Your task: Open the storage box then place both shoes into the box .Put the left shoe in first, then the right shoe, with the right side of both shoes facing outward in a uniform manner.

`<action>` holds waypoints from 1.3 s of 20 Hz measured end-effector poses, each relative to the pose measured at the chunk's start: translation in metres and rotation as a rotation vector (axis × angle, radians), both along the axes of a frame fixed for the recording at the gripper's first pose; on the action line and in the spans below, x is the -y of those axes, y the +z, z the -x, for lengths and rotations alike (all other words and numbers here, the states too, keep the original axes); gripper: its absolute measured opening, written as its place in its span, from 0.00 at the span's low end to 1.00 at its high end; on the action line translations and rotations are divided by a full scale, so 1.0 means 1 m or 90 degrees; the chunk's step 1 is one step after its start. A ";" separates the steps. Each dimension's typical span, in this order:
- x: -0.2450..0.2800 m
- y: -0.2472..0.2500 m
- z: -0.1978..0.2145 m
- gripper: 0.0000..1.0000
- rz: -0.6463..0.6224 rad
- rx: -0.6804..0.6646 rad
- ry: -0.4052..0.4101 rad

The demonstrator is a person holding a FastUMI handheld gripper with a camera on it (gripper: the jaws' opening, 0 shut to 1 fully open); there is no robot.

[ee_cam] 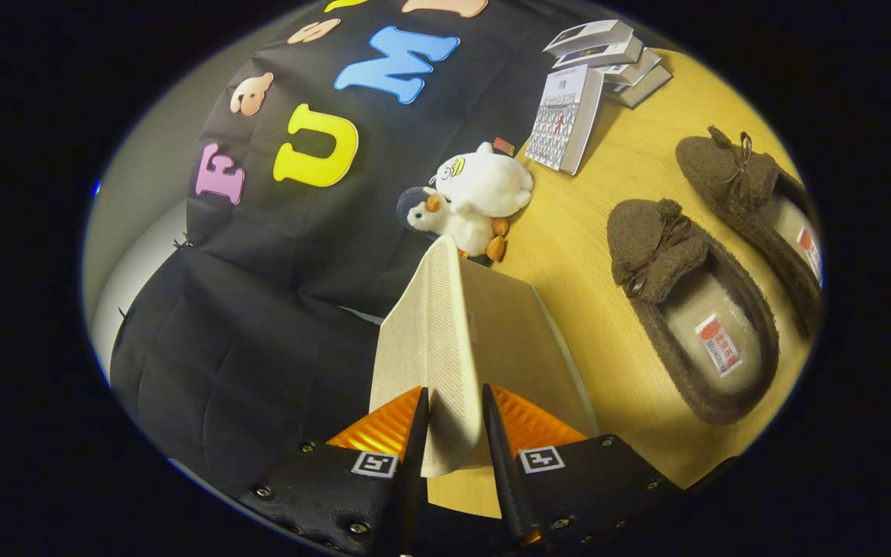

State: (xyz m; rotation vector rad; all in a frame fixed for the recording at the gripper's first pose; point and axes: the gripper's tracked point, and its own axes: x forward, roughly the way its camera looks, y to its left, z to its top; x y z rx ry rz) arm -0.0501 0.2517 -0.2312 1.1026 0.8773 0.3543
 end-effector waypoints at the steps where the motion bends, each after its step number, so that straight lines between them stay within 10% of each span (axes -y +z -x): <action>1: 0.000 0.001 0.000 0.43 0.004 0.003 0.007; 4: 0.012 0.017 -0.002 0.43 0.008 0.015 -0.016; 5: 0.009 0.013 -0.009 0.05 0.004 0.018 -0.011; 26: -0.061 0.148 -0.018 0.05 0.013 0.162 0.068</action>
